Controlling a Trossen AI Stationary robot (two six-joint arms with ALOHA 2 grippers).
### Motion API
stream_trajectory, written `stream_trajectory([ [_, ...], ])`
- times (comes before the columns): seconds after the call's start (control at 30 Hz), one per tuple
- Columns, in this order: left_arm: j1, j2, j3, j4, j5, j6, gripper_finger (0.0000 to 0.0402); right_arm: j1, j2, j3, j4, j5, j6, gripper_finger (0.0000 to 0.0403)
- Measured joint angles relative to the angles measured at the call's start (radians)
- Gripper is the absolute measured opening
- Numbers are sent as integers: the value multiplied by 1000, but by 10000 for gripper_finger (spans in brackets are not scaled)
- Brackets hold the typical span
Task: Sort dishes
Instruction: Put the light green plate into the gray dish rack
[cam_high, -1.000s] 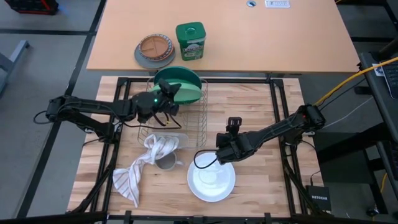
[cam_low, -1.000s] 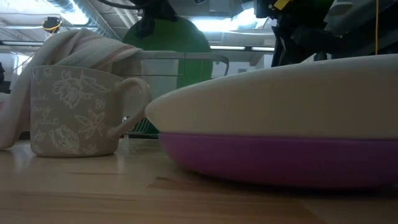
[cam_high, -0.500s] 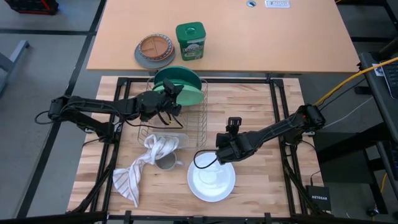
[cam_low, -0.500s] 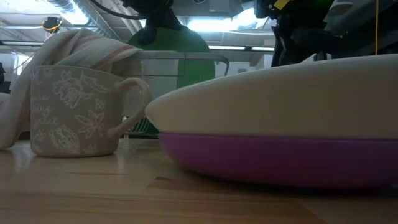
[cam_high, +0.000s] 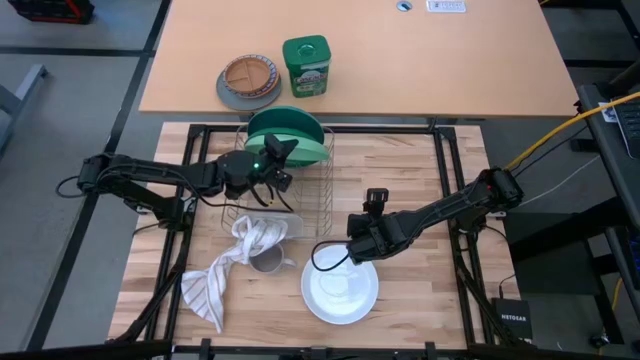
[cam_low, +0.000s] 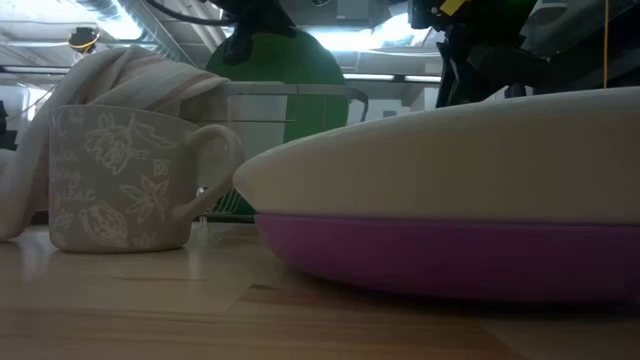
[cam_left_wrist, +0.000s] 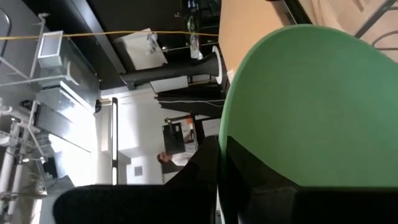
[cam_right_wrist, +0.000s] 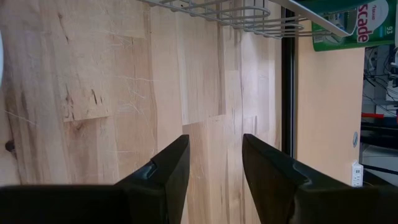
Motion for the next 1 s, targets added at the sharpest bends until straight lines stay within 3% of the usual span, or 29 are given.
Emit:
stream_trajectory([
  [0.47,16,0,0,-104,2,-102,0,0,0,0,2,0,0,151],
  [1.0,81,0,0,-322,93,-452,2,0,0,0,17,-1,-1,151],
])
